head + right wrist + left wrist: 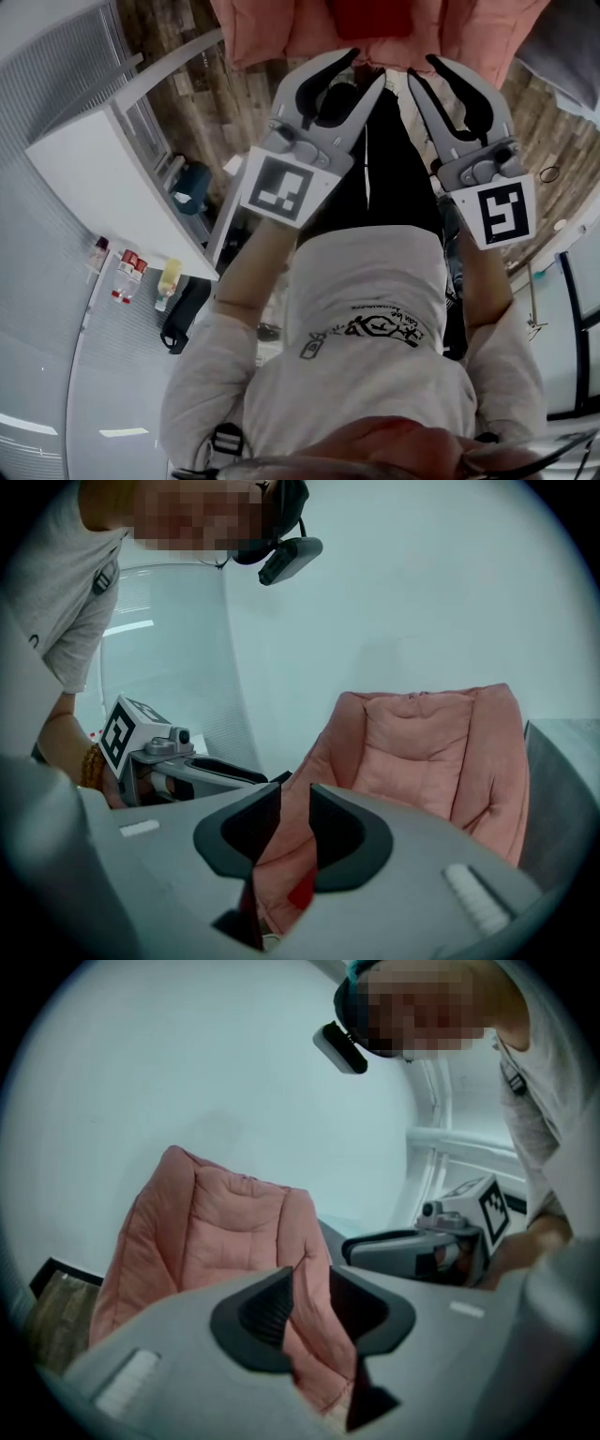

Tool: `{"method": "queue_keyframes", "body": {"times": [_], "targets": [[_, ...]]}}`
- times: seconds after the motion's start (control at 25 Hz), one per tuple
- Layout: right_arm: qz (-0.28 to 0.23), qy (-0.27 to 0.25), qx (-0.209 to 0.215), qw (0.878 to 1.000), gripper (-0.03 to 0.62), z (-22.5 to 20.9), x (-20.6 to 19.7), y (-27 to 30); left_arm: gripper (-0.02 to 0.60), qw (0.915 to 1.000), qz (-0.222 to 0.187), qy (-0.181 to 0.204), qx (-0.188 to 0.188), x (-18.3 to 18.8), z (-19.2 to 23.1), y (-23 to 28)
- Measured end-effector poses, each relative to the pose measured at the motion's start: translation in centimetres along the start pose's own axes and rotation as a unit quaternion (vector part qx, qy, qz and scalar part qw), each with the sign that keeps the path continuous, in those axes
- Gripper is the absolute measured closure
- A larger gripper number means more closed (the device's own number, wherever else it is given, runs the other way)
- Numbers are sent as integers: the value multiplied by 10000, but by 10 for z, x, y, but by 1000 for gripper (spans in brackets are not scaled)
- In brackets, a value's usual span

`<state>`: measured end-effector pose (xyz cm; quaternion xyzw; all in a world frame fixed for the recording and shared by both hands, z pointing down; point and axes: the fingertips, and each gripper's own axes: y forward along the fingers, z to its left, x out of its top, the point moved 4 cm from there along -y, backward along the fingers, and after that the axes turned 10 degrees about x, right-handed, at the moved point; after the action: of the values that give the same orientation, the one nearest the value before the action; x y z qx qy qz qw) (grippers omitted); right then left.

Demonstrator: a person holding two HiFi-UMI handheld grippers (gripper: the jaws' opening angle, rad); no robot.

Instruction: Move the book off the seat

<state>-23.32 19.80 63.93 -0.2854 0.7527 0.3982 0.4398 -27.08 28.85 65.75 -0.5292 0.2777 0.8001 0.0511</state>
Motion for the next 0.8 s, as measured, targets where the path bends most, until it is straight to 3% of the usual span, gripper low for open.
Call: {"method": "queue_keyframes", "body": {"times": [0.8], "targets": [[511, 215, -22, 9985, 403, -40, -150, 59, 383, 9975, 623, -277, 205, -157, 53, 52]]}}
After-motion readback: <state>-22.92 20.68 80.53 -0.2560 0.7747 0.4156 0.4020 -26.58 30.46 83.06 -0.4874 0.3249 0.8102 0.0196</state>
